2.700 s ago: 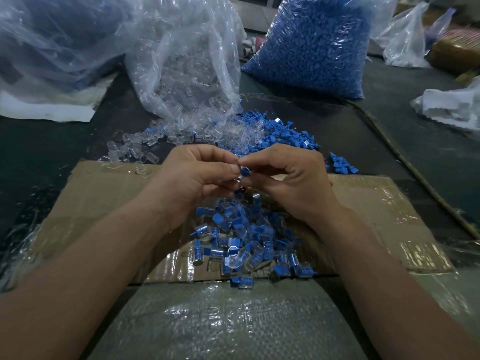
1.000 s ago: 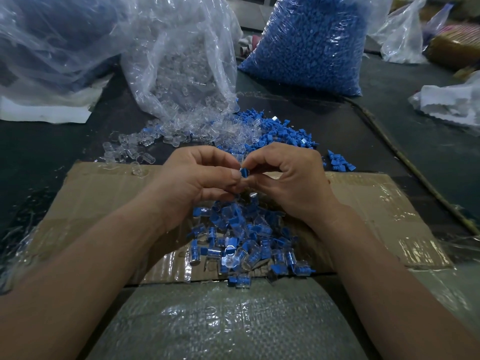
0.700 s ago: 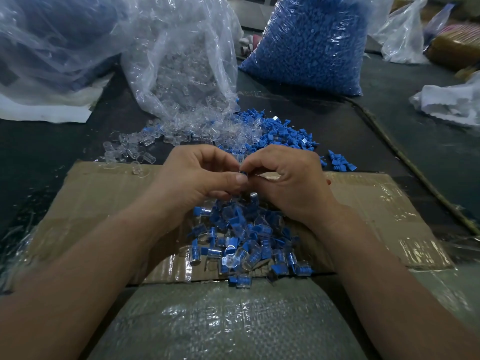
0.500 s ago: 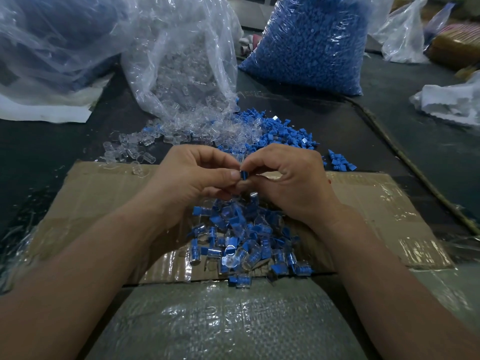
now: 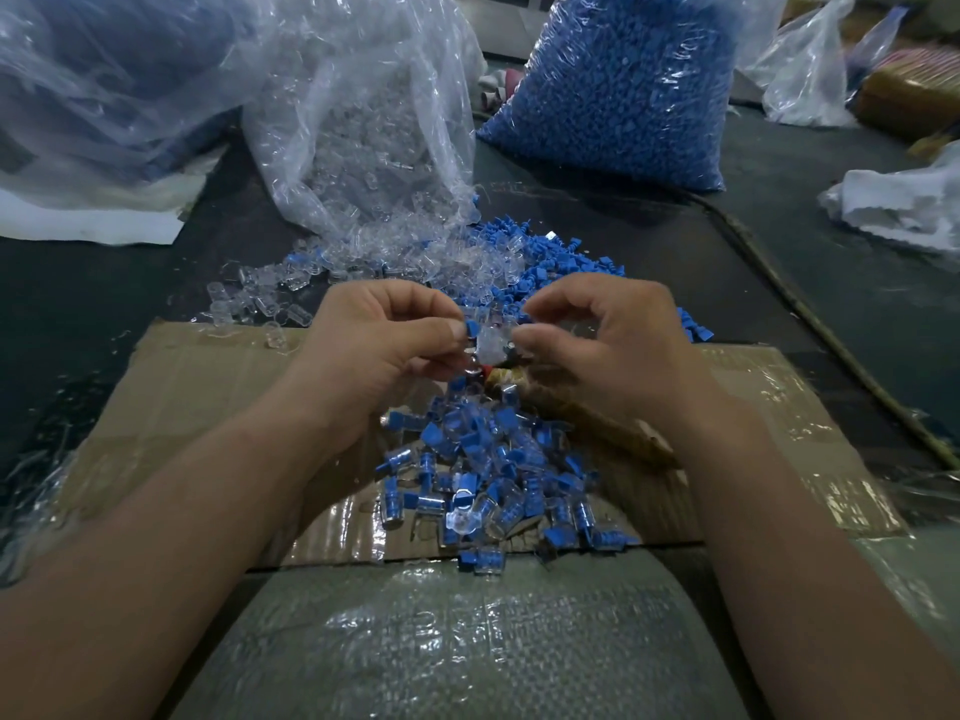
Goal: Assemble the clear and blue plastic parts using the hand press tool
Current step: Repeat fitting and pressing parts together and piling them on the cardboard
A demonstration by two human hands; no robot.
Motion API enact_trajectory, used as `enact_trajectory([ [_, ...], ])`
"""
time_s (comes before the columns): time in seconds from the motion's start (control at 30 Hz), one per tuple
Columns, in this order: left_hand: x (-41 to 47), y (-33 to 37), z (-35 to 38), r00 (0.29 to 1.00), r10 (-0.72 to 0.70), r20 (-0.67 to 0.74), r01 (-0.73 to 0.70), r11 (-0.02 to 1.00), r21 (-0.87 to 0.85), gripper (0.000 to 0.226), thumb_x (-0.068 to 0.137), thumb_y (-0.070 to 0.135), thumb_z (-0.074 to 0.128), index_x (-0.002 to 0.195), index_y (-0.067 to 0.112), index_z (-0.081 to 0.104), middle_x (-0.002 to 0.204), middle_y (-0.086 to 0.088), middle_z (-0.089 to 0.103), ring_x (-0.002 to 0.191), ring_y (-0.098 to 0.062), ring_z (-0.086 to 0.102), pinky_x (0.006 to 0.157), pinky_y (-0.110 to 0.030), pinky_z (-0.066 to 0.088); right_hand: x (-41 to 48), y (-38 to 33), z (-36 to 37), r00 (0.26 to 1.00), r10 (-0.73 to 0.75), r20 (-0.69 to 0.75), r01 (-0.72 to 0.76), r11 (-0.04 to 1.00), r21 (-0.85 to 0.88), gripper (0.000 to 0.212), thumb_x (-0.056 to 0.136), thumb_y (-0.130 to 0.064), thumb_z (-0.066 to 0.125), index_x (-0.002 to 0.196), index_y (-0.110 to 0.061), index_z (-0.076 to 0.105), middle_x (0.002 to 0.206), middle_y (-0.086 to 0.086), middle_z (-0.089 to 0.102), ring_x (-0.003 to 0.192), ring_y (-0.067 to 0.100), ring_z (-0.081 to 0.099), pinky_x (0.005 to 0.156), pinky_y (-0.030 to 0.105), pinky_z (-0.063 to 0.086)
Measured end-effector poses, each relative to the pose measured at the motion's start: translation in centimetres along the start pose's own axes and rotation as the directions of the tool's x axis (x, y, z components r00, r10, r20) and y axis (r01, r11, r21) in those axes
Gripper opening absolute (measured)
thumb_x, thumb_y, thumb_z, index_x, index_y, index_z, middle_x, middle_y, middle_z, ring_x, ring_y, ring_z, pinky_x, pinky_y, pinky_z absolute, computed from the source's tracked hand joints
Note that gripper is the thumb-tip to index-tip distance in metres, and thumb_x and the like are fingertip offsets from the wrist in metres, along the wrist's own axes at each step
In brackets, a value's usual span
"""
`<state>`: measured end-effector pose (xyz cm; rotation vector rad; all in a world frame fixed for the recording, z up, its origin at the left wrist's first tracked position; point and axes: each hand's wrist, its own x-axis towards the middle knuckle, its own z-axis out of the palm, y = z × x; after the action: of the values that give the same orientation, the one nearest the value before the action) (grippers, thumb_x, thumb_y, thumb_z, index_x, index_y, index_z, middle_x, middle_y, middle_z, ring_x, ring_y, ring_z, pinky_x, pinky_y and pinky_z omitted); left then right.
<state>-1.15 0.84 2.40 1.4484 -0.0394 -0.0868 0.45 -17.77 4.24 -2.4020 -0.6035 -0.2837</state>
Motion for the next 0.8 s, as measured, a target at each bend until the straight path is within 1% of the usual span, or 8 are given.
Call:
enact_trajectory([
  [0.1,0.2,0.0,-0.3,1.0,0.007,-0.012,-0.007,1.0,-0.018,0.015,0.073,-0.003,0.063,0.065,0.01,0.065,0.058,-0.006,0.067,0.056,-0.016,0.066,0.052,-0.019,0.052,0.2,1.7,-1.6,0.977,0.175,0.125,-0.173,0.985,-0.03,0.013,0.074,-0.034,0.071,0.08,-0.036,0.06,0.077,-0.024,0.057,0.076,-0.008,0.055,0.067,0.008,0.04],
  [0.2,0.2,-0.1,-0.4,0.999,0.012,-0.03,-0.013,0.999,-0.032,0.01,0.072,-0.002,0.064,0.068,0.008,0.064,0.062,-0.007,0.068,0.06,-0.018,0.067,0.055,-0.021,0.054,0.0,2.8,-2.8,0.904,0.289,0.314,-0.283,0.957,-0.068,0.021,0.069,-0.036,0.074,0.081,-0.041,0.058,0.085,-0.024,0.058,0.081,-0.012,0.051,0.066,0.009,0.033],
  [0.27,0.2,-0.1,-0.4,0.999,0.014,-0.031,-0.015,0.999,-0.039,0.007,0.07,0.001,0.064,0.069,0.008,0.064,0.062,-0.007,0.068,0.06,-0.018,0.067,0.056,-0.021,0.055,-0.3,3.2,-3.1,0.842,0.334,0.423,-0.331,0.94,-0.084,0.035,0.065,-0.034,0.078,0.091,-0.044,0.056,0.092,-0.026,0.055,0.086,-0.01,0.047,0.066,0.012,0.03],
  [0.37,0.3,-0.1,-0.3,0.999,0.014,-0.029,-0.015,0.999,-0.047,0.007,0.069,0.001,0.063,0.069,0.008,0.063,0.061,-0.006,0.067,0.059,-0.017,0.067,0.056,-0.021,0.055,-0.5,3.4,-3.1,0.769,0.361,0.528,-0.359,0.927,-0.111,0.065,0.059,-0.033,0.082,0.115,-0.041,0.051,0.103,-0.026,0.047,0.094,-0.006,0.045,0.07,0.013,0.033],
  [0.43,0.4,-0.1,-0.3,1.0,0.017,-0.023,-0.018,0.999,-0.04,0.007,0.069,0.0,0.063,0.069,0.008,0.063,0.06,-0.006,0.067,0.059,-0.017,0.066,0.055,-0.021,0.055,-0.4,3.4,-3.0,0.759,0.358,0.544,-0.334,0.931,-0.147,0.077,0.057,-0.035,0.083,0.124,-0.037,0.046,0.107,-0.025,0.042,0.096,-0.003,0.043,0.072,0.013,0.032],
  [0.53,0.3,-0.2,-0.3,1.0,0.012,-0.021,-0.013,0.999,-0.049,0.005,0.063,0.006,0.064,0.067,0.009,0.065,0.061,-0.007,0.068,0.059,-0.017,0.067,0.054,-0.02,0.054,-0.2,3.2,-2.7,0.78,0.351,0.518,-0.269,0.936,-0.229,0.081,0.056,-0.04,0.083,0.127,-0.035,0.045,0.109,-0.018,0.043,0.098,0.002,0.042,0.074,0.018,0.034],
  [0.67,0.4,-0.3,-0.4,1.0,0.003,-0.015,-0.004,0.999,-0.047,0.007,0.07,0.001,0.063,0.07,0.008,0.064,0.062,-0.006,0.068,0.06,-0.017,0.067,0.055,-0.02,0.054,-0.1,2.7,-2.3,0.836,0.31,0.453,-0.197,0.94,-0.28,0.068,0.06,-0.037,0.08,0.122,-0.032,0.053,0.097,-0.021,0.045,0.087,-0.002,0.044,0.067,0.016,0.035],
  [0.8,0.4,-0.3,-0.4,1.0,-0.002,-0.023,0.001,0.999,-0.052,0.008,0.073,-0.002,0.061,0.073,0.006,0.063,0.062,-0.005,0.068,0.061,-0.015,0.067,0.056,-0.019,0.054,0.1,2.1,-1.8,0.864,0.301,0.405,-0.147,0.918,-0.369,0.055,0.065,-0.035,0.074,0.117,-0.03,0.058,0.083,-0.023,0.044,0.078,0.001,0.044,0.062,0.021,0.035],
])
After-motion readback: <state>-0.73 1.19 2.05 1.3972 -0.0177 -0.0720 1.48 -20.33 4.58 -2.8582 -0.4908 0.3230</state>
